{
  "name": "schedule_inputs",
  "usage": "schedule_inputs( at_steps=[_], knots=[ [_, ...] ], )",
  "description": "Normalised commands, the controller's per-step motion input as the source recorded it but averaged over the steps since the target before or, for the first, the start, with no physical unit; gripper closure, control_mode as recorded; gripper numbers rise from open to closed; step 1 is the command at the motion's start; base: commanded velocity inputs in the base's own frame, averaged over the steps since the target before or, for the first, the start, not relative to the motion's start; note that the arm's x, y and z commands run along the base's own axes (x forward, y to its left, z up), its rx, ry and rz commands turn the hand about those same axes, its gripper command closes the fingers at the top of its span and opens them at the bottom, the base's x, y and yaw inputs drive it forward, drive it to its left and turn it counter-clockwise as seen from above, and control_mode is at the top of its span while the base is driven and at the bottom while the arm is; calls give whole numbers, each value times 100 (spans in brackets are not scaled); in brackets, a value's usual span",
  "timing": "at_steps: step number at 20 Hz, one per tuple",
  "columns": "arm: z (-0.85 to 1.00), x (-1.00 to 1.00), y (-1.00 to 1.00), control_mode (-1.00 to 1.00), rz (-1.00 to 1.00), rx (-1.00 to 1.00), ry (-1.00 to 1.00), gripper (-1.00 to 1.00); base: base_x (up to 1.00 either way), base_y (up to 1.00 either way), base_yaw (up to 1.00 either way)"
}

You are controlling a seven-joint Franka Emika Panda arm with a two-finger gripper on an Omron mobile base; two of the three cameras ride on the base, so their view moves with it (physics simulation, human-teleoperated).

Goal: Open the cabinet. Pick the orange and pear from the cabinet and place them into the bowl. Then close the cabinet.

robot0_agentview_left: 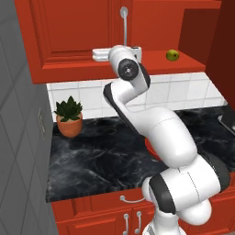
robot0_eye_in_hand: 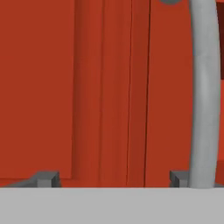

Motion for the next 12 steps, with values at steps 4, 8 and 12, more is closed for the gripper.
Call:
schedule_inputs(
  at_steps=[4,8,12],
  knots=[
    [-13,77,1,-100,1,0,9,100,0,0,0],
    [0,0,0,-100,0,0,0,100,0,0,0],
    [0,0,0,-100,0,0,0,100,0,0,0]
  ],
)
